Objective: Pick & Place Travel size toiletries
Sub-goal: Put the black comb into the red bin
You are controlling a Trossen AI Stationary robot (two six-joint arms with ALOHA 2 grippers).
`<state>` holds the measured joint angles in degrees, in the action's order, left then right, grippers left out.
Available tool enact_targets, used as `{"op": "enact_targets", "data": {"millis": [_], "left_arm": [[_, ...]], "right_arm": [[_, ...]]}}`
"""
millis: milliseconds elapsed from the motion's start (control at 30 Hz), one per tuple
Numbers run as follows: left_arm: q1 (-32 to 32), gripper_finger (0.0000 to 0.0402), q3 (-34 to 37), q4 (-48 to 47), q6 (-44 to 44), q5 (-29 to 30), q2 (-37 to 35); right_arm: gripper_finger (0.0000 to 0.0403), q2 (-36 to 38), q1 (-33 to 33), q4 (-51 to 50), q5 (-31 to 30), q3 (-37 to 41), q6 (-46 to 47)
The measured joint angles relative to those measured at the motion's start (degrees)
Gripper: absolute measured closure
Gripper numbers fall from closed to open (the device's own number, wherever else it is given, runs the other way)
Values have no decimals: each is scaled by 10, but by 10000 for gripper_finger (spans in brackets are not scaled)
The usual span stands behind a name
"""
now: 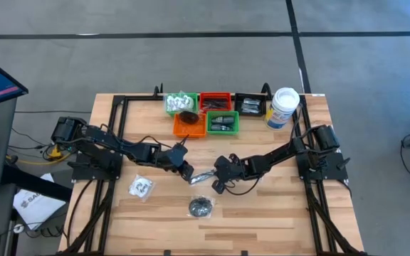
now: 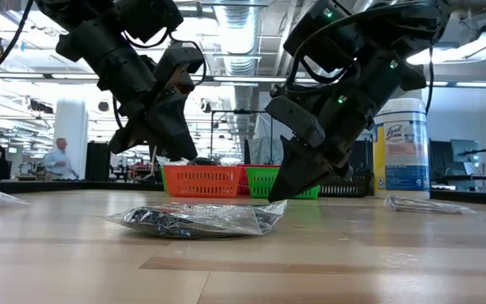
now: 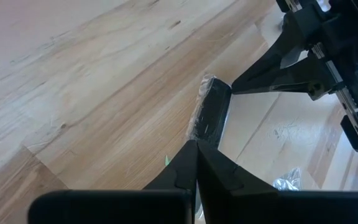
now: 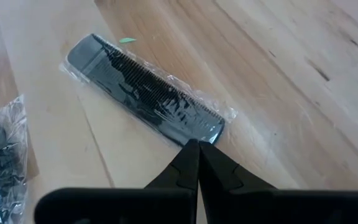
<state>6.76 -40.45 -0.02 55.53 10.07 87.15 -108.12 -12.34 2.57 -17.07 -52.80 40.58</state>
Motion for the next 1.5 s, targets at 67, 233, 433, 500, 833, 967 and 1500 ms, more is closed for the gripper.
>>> {"op": "enact_targets", "data": {"millis": [67,233,433,500,833,967,1500], "left_arm": [[0,401,0,1,0,0,0],[0,401,0,1,0,0,0],[0,401,0,4,2,-7,0],[0,401,0,5,2,-9,0],[0,401,0,6,4,-9,0],[0,401,0,9,4,-9,0],[0,401,0,11,4,-10,0]], "right_arm": [[403,0,0,0,0,0,0],[403,0,-2,-1,0,0,0],[403,5,-13,2,-27,1,-3],[403,7,-18,13,-29,-5,-10],[403,-10,-26,10,-24,-14,-28],[403,-27,-25,23,-9,-14,-18],[403,-28,-18,24,-9,-29,-36]]}}
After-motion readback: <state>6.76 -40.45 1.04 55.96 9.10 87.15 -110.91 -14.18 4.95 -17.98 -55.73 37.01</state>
